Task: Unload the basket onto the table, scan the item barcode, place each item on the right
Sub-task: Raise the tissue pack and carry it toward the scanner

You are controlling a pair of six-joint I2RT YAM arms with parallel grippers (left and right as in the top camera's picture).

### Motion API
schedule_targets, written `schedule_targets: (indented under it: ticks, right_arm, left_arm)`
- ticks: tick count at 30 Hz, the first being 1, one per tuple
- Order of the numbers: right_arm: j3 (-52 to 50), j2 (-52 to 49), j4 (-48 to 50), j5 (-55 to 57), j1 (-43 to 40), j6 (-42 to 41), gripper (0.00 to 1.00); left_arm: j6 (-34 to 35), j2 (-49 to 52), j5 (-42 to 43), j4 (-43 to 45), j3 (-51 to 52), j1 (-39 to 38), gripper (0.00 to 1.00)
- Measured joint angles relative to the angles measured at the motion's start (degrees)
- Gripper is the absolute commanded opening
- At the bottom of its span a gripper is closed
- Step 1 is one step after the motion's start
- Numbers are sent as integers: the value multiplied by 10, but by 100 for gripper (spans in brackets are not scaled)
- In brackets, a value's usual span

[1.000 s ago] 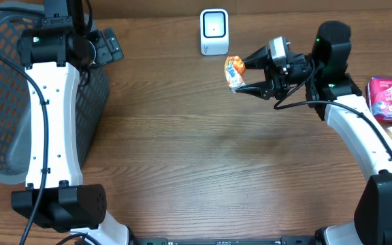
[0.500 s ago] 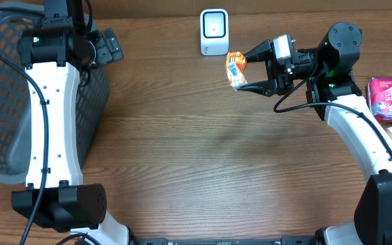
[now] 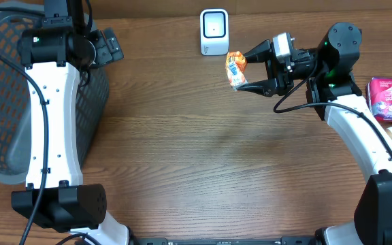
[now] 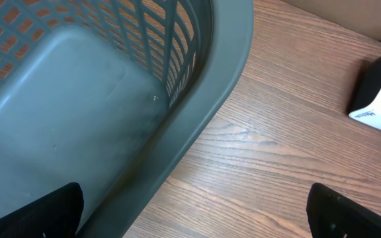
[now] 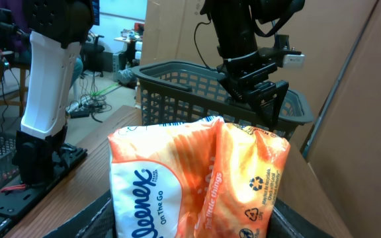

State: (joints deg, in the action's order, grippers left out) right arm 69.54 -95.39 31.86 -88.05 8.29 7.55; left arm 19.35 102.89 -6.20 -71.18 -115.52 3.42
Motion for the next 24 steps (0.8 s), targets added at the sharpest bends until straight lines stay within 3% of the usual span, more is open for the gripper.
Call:
schedule_targets:
  ticks: [24]
  right_arm:
    - [0, 0, 0, 0, 0, -10, 57]
  left_arm:
    - [0, 0, 0, 0, 0, 0, 100]
